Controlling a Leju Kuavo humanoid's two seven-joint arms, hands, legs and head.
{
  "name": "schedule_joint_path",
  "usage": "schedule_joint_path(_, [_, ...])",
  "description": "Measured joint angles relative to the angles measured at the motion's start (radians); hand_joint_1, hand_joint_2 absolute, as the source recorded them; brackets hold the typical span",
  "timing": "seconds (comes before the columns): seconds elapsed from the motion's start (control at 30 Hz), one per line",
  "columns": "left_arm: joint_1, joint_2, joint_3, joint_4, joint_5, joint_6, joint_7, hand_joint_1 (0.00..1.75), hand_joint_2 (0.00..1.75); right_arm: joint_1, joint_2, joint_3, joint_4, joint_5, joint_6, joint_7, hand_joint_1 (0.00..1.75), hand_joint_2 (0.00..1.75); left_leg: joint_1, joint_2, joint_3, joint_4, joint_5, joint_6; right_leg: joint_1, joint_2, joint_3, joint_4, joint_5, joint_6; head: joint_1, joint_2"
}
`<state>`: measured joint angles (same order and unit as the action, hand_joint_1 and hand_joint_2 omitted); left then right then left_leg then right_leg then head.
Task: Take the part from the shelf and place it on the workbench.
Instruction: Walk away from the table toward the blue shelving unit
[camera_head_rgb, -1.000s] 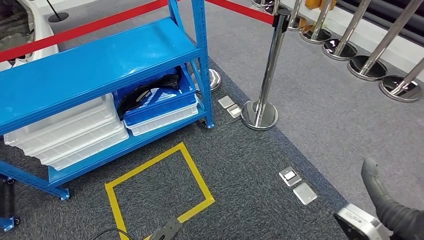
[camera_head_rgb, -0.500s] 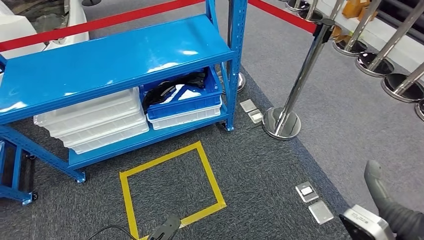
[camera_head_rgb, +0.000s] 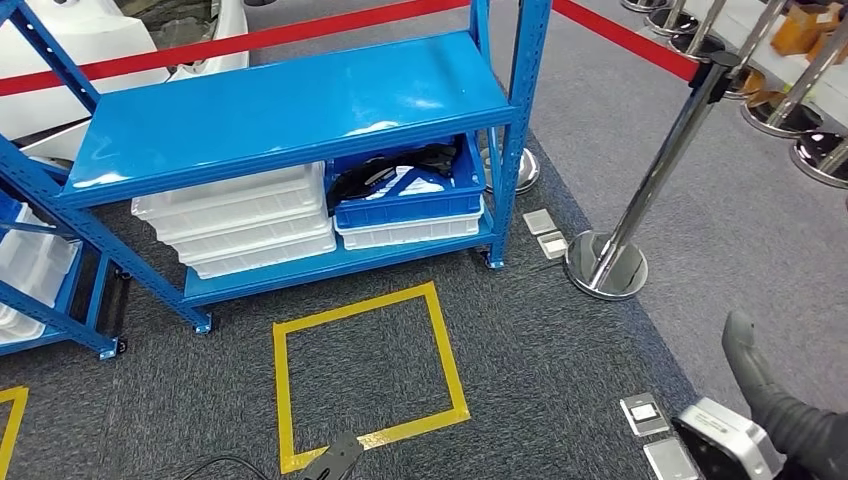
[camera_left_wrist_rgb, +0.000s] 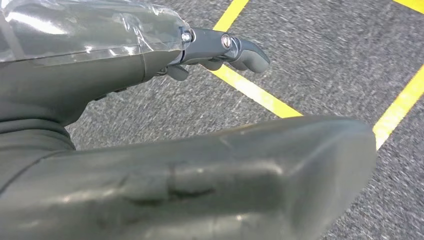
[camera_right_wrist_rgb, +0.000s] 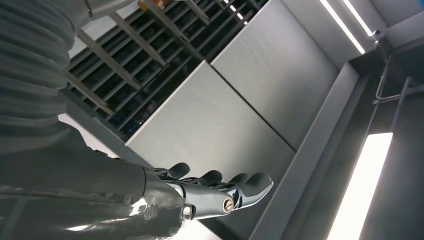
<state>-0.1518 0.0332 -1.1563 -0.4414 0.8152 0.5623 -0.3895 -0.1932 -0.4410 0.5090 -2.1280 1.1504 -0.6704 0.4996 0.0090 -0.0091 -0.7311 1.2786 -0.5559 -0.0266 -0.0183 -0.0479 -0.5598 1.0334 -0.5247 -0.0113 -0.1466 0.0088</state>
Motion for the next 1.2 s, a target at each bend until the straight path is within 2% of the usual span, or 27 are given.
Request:
schedule_joint_path(0.07, [0.0, 0.0, 0.0, 0.0, 0.0, 0.0, 0.0, 0.0, 0.0, 0.0, 0.0, 0.0, 0.0, 0.0, 0.0, 0.0, 0.0, 1.75, -0.004, 0.024, 0.065, -0.13, 0.061, 0.009, 0.001, -0.018, 0.009, -0.001, -0.007, 0.005, 0.0, 0.0])
schedule_joint_path(0.13, [-0.002, 0.0, 0.0, 0.0, 0.0, 0.0, 0.0, 0.0, 0.0, -0.001, 0.0, 0.0, 0.001, 0.0, 0.0, 0.0, 0.0, 1.75, -0.015, 0.048, 0.107, -0.221, 0.087, 0.018, 0.003, -0.033, 0.016, -0.002, -0.013, 0.013, 0.002, 0.0])
schedule_joint_path(0.17, [-0.002, 0.0, 0.0, 0.0, 0.0, 0.0, 0.0, 0.0, 0.0, -0.002, 0.0, 0.0, 0.001, 0.0, 0.0, 0.0, 0.0, 1.75, -0.021, 0.051, 0.111, -0.234, 0.085, 0.021, 0.003, -0.039, 0.019, -0.005, -0.015, 0.018, 0.002, 0.0])
schedule_joint_path(0.23, [-0.001, 0.0, 0.0, 0.0, 0.0, 0.0, 0.0, 0.0, 0.0, -0.003, 0.0, 0.0, 0.001, 0.0, 0.0, 0.0, 0.0, 1.75, -0.022, 0.034, 0.115, -0.245, 0.088, 0.03, 0.001, -0.048, 0.027, -0.009, -0.02, 0.03, 0.002, 0.0])
schedule_joint_path(0.3, [-0.002, 0.001, 0.0, 0.0, -0.001, 0.0, -0.001, 0.0, 0.0, -0.004, 0.0, 0.0, 0.002, 0.0, 0.0, 0.0, 0.0, 1.75, -0.018, 0.019, 0.129, -0.264, 0.093, 0.042, -0.003, -0.02, 0.023, 0.018, -0.042, 0.037, 0.005, 0.0])
schedule_joint_path(0.33, [-0.003, 0.001, 0.0, 0.0, -0.001, -0.001, -0.001, 0.0, 0.0, -0.005, 0.0, 0.0, 0.002, 0.0, 0.0, 0.0, 0.0, 1.75, -0.015, 0.012, 0.136, -0.271, 0.096, 0.048, -0.004, 0.003, 0.004, 0.061, -0.066, 0.038, 0.007, 0.0])
schedule_joint_path(0.37, [-0.005, 0.001, 0.0, 0.0, -0.001, -0.002, -0.001, 0.0, 0.0, -0.004, 0.0, 0.0, 0.003, 0.0, 0.0, 0.0, 0.0, 1.75, -0.017, 0.004, 0.138, -0.274, 0.096, 0.052, -0.004, 0.024, -0.027, 0.121, -0.093, 0.038, 0.01, 0.0])
schedule_joint_path(0.4, [-0.006, 0.0, 0.0, 0.0, -0.002, -0.004, -0.001, 0.0, 0.0, -0.003, 0.0, 0.0, 0.004, 0.0, 0.0, 0.0, 0.0, 1.75, -0.017, -0.004, 0.139, -0.273, 0.095, 0.055, -0.004, 0.036, -0.064, 0.187, -0.118, 0.038, 0.012, 0.0])
schedule_joint_path(0.43, [-0.006, 0.0, 0.0, 0.0, -0.002, -0.005, -0.001, 0.0, 0.0, -0.002, 0.0, 0.0, 0.005, 0.0, 0.0, 0.0, 0.0, 1.75, -0.018, -0.014, 0.139, -0.272, 0.094, 0.056, -0.004, 0.041, -0.097, 0.239, -0.129, 0.04, 0.014, 0.0])
schedule_joint_path(0.47, [-0.005, 0.0, 0.0, 0.0, -0.002, -0.005, -0.001, 0.0, 0.0, -0.001, 0.0, 0.0, 0.006, 0.0, 0.0, 0.0, 0.0, 1.75, -0.018, -0.025, 0.139, -0.27, 0.092, 0.056, -0.005, 0.043, -0.116, 0.259, -0.121, 0.041, 0.015, 0.0])
schedule_joint_path(0.5, [-0.004, 0.0, 0.0, 0.0, -0.002, -0.006, -0.001, 0.0, 0.0, -0.001, 0.0, 0.0, 0.006, 0.0, 0.0, 0.0, 0.0, 1.75, -0.017, -0.036, 0.14, -0.267, 0.09, 0.055, -0.006, 0.045, -0.117, 0.24, -0.093, 0.042, 0.015, 0.0])
schedule_joint_path(0.57, [-0.004, 0.0, 0.0, 0.0, -0.002, -0.006, -0.001, 0.0, 0.0, -0.002, 0.0, 0.0, 0.007, 0.0, 0.0, 0.0, 0.0, 1.75, -0.014, -0.059, 0.142, -0.255, 0.08, 0.049, -0.011, 0.065, -0.076, 0.125, -0.015, 0.044, 0.016, 0.0])
schedule_joint_path(0.6, [-0.005, 0.0, 0.0, 0.0, -0.001, -0.006, -0.001, 0.0, 0.0, -0.002, 0.0, 0.0, 0.007, 0.0, 0.001, 0.0, 0.0, 1.75, -0.014, -0.07, 0.139, -0.246, 0.075, 0.044, -0.013, 0.082, -0.054, 0.068, 0.008, 0.043, 0.018, 0.0])
schedule_joint_path(0.63, [-0.005, 0.0, 0.0, 0.0, -0.001, -0.006, -0.001, 0.0, 0.0, -0.002, 0.0, 0.0, 0.007, 0.0, 0.001, 0.0, 0.0, 1.75, -0.012, -0.079, 0.135, -0.239, 0.071, 0.038, -0.013, 0.096, -0.04, 0.033, 0.018, 0.041, 0.019, 0.0])
schedule_joint_path(0.67, [-0.005, 0.0, 0.0, 0.0, -0.001, -0.006, -0.001, 0.0, 0.0, -0.003, 0.0, 0.001, 0.008, 0.0, 0.001, 0.0, 0.0, 1.75, -0.011, -0.088, 0.13, -0.236, 0.07, 0.033, -0.012, 0.105, -0.035, 0.02, 0.014, 0.037, 0.019, 0.0])
schedule_joint_path(0.73, [-0.002, 0.0, 0.0, 0.0, -0.001, -0.006, -0.001, 0.0, 0.0, -0.005, 0.0, 0.001, 0.008, 0.0, 0.002, 0.0, 0.0, 1.75, -0.008, -0.102, 0.126, -0.236, 0.07, 0.021, -0.009, 0.093, -0.032, 0.014, 0.013, 0.024, 0.017, 0.0])
schedule_joint_path(0.77, [0.0, 0.0, 0.0, 0.0, 0.0, -0.006, -0.001, 0.0, 0.0, -0.006, 0.0, 0.001, 0.008, 0.0, 0.002, -0.001, 0.0, 1.75, -0.008, -0.096, 0.125, -0.231, 0.066, 0.016, -0.009, 0.083, -0.028, 0.01, 0.014, 0.017, 0.016, 0.0])
schedule_joint_path(0.83, [-0.001, 0.0, 0.0, 0.0, 0.0, -0.006, -0.001, 0.0, 0.0, -0.008, 0.0, 0.001, 0.008, 0.0, 0.003, -0.001, 0.0, 1.75, -0.009, -0.057, 0.104, -0.177, 0.034, 0.005, -0.01, 0.06, -0.019, 0.002, 0.015, 0.005, 0.01, 0.0])
schedule_joint_path(0.87, [-0.002, 0.0, 0.0, 0.0, 0.0, -0.006, -0.001, 0.0, 0.0, -0.008, 0.0, 0.001, 0.008, 0.0, 0.004, -0.001, 0.0, 1.75, -0.008, -0.032, 0.078, -0.12, 0.007, 0.0, -0.008, 0.049, -0.015, 0.0, 0.014, 0.002, 0.006, 0.0])
schedule_joint_path(0.9, [-0.002, 0.0, 0.0, 0.0, 0.0, -0.006, -0.001, 0.0, 0.0, -0.008, 0.0, 0.001, 0.008, 0.0, 0.004, -0.001, 0.0, 1.75, -0.005, -0.017, 0.045, -0.055, -0.02, -0.004, -0.006, 0.037, -0.013, -0.001, 0.011, -0.001, 0.002, 0.0])
schedule_joint_path(0.93, [-0.002, 0.0, 0.0, 0.0, 0.001, -0.006, -0.001, 0.0, 0.0, -0.008, 0.0, 0.001, 0.008, 0.0, 0.005, -0.001, 0.0, 1.75, -0.003, -0.009, 0.015, 0.001, -0.038, -0.007, -0.005, 0.025, -0.011, 0.0, 0.009, -0.003, 0.002, 0.0])
schedule_joint_path(0.97, [0.0, 0.0, 0.0, 0.0, 0.001, -0.006, -0.001, 0.0, 0.0, -0.008, 0.0, 0.001, 0.008, 0.0, 0.006, -0.001, 0.0, 1.75, 0.0, -0.005, -0.003, 0.03, -0.041, -0.008, -0.003, 0.014, -0.009, 0.0, 0.007, -0.004, 0.002, 0.0])
schedule_joint_path(1.0, [0.001, 0.0, 0.0, 0.0, 0.001, -0.006, -0.001, 0.0, 0.0, -0.008, 0.0, 0.002, 0.008, 0.0, 0.007, -0.001, 0.0, 1.75, 0.001, -0.002, -0.002, 0.022, -0.026, -0.008, -0.003, 0.004, -0.007, 0.0, 0.004, -0.003, 0.001, 0.0])
schedule_joint_path(1.03, [0.002, 0.0, 0.0, 0.0, 0.001, -0.006, -0.001, 0.0, 0.0, -0.008, 0.0, 0.002, 0.008, 0.0, 0.008, -0.001, 0.0, 1.75, 0.001, 0.002, 0.017, -0.023, 0.004, -0.006, -0.003, -0.005, -0.003, 0.0, 0.001, -0.001, 0.001, 0.0])
schedule_joint_path(1.1, [0.002, 0.0, 0.0, 0.0, 0.001, -0.005, -0.001, 0.0, 0.0, -0.009, 0.0, 0.003, 0.008, 0.0, 0.008, -0.001, 0.0, 1.75, -0.003, 0.03, 0.08, -0.157, 0.065, 0.002, -0.001, -0.022, 0.008, -0.001, -0.008, 0.005, 0.001, 0.0])
schedule_joint_path(1.13, [0.001, 0.0, 0.0, 0.0, 0.001, -0.004, -0.001, 0.0, 0.0, -0.009, 0.0, 0.003, 0.008, 0.0, 0.009, 0.0, 0.0, 1.75, -0.008, 0.043, 0.103, -0.207, 0.082, 0.006, 0.0, -0.029, 0.012, -0.002, -0.011, 0.01, 0.001, 0.0])
schedule_joint_path(1.2, [0.001, 0.0, 0.0, 0.0, 0.001, -0.004, -0.001, 0.0, 0.0, -0.011, 0.0, 0.004, 0.008, -0.002, 0.01, 0.001, 0.0, 1.75, -0.018, 0.053, 0.114, -0.236, 0.085, 0.014, 0.001, -0.043, 0.019, -0.006, -0.016, 0.02, 0.003, 0.0])
